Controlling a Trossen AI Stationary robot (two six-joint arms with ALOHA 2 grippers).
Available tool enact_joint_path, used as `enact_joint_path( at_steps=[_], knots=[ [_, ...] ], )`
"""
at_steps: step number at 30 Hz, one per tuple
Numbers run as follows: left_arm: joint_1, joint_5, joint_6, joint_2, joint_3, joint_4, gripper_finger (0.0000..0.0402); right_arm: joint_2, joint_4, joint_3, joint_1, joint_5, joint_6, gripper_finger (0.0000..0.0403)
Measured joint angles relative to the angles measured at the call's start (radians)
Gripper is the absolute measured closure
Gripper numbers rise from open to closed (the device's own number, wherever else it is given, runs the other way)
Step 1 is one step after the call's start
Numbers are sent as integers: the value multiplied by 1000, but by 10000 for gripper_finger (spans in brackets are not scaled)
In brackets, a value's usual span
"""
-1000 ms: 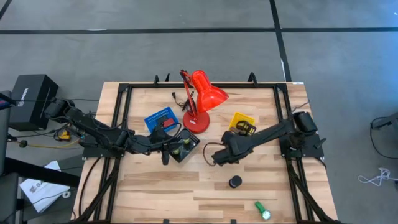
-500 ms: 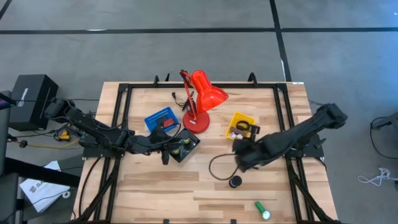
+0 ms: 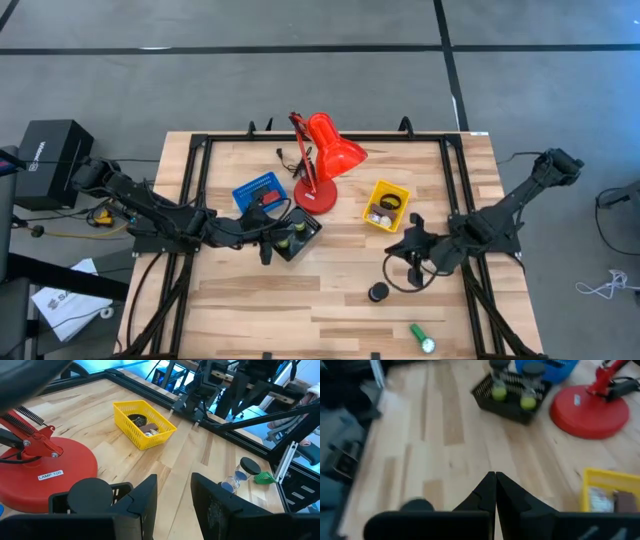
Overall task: Pick & Place Office items
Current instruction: Put the blue hourglass into the black bin
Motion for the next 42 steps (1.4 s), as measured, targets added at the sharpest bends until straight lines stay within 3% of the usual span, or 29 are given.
enact_joint_path(
  at_steps=[6,10,16,22,28,34,42],
  knots=[
    [0,0,0,0,0,0,289,23,78,-16,20,2,-1,402],
    [0,0,0,0,0,1,289,69,108,-16,-14,57,-22,402],
    [0,-1,-1,0,0,6,289,119,150,-15,-81,7,-48,394],
    [0,-1,-1,0,0,9,289,119,146,-3,-130,-35,-78,345],
    [0,-1,-1,0,0,13,289,119,149,27,-162,-160,-103,295],
    [0,-1,-1,0,0,15,289,119,150,29,-164,-164,-248,254],
    [0,-1,-1,0,0,16,289,119,227,29,-156,-269,-252,209]
  ],
)
